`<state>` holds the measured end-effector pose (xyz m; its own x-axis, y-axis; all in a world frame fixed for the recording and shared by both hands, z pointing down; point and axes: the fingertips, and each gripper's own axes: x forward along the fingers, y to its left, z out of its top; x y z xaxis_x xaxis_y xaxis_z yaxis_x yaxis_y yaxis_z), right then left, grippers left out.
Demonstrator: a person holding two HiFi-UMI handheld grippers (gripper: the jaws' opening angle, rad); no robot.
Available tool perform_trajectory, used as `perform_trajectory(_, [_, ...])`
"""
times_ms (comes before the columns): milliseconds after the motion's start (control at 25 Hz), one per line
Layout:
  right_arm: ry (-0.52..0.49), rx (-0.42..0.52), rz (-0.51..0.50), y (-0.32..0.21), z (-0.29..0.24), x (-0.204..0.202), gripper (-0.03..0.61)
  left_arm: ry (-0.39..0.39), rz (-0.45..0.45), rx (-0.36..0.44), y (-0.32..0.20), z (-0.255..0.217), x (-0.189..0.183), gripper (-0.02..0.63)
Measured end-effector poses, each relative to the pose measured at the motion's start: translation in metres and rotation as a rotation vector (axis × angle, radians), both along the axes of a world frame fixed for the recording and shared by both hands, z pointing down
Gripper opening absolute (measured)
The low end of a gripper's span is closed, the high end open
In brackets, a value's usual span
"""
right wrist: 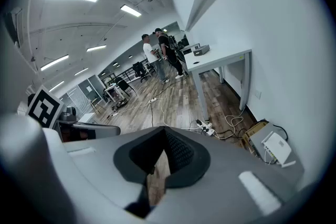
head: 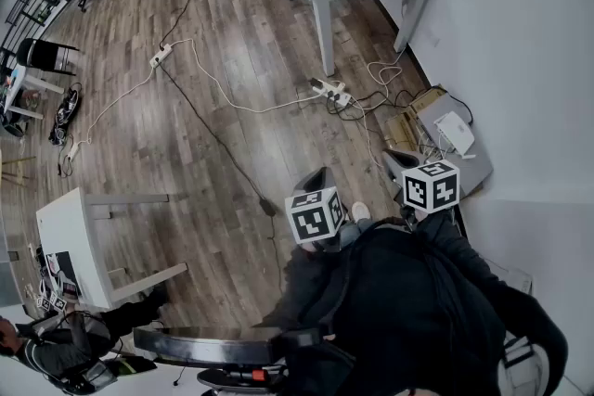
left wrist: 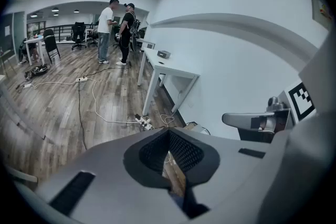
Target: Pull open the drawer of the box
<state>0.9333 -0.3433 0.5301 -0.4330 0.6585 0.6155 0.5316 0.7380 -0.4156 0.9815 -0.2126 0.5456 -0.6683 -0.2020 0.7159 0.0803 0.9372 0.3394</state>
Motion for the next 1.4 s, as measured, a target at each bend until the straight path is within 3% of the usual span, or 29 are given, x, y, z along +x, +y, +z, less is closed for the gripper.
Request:
perform_trajectory(520, [0.000,0.000,-0.013,0.021,0.004,0.004,-0.008,-0.003,-0.032,0.009,0.022,0.003,0.009,-0.003])
perform_trajectory(1000, [-0.027,0.008,0.004,0.050,0.002,-0.016,-0.008,0.021,-0.092,0.030,0.064,0.020,0.022,-0.003])
perform_trajectory(1240, [-0.002,0.010,-0.007,0.065,0.019,-0.046,-0.008,0.053,-0.103,0.039,0.074,0.037,-0.002,-0.003])
perform_trajectory(1400, [0.002,0.003,-0.014,0.083,0.022,-0.097,-0.008,0.049,-0.129,0.025,0.100,0.036,-0.049,-0.003])
